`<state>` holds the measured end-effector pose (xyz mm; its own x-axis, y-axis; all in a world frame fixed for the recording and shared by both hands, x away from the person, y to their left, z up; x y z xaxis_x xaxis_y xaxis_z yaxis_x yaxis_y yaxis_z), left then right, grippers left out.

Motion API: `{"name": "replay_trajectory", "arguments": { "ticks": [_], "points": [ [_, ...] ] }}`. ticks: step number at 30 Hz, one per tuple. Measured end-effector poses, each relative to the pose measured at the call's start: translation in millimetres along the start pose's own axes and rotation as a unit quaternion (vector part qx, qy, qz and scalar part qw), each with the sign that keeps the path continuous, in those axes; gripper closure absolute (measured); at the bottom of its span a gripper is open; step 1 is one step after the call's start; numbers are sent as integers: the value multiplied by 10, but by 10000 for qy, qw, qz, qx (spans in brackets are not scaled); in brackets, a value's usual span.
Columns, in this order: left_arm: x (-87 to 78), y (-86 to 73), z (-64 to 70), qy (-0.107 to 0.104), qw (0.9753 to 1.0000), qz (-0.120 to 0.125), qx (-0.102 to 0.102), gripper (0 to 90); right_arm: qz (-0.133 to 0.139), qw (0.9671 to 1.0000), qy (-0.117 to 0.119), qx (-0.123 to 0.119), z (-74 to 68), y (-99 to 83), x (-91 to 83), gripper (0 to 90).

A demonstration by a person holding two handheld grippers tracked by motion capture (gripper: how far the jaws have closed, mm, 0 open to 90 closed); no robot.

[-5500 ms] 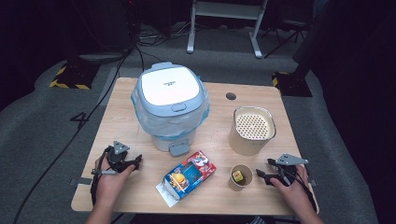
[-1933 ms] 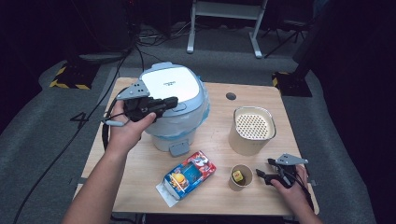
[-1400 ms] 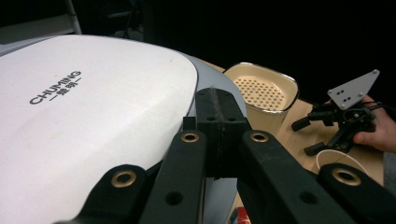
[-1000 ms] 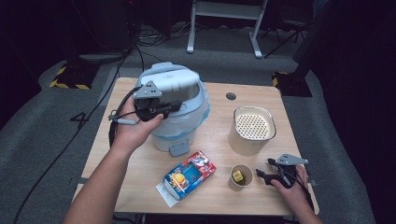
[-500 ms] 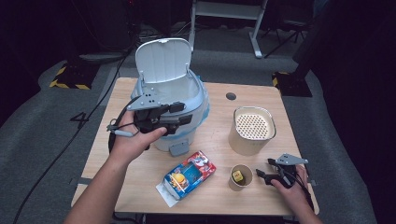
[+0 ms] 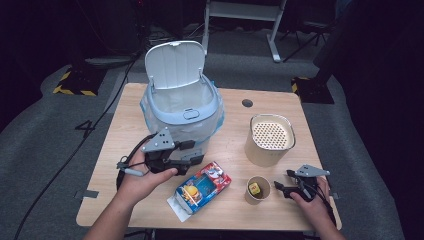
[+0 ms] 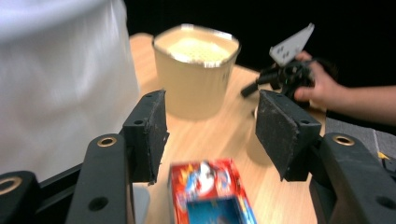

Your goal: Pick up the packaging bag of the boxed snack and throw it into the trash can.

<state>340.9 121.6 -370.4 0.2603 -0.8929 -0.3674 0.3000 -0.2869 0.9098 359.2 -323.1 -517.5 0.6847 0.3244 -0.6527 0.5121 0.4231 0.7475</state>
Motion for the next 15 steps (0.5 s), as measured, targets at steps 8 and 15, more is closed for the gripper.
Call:
{"name": "replay_trajectory", "arguments": {
  "ticks": [8, 15],
  "points": [
    [122, -410, -106, 153, 9984, -336, -432, 445, -1, 10000, 1, -1, 0, 0, 0, 252],
    [270, -694, -211, 147, 9946, -679, -775, 469, -1, 10000, 1, -1, 1, 0, 0, 252]
  ]
}}
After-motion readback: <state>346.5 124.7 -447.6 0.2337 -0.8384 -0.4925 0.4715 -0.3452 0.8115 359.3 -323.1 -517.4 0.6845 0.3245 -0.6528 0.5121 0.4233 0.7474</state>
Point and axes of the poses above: each handheld gripper's, and its own axes: x roughly forward along the jaws, y roughly out of its top, z roughly to its right, the point moved 2 cm from there along x, roughly forward along the jaws, and after that the axes turned 10 degrees about -y, right-handed, at the moved point
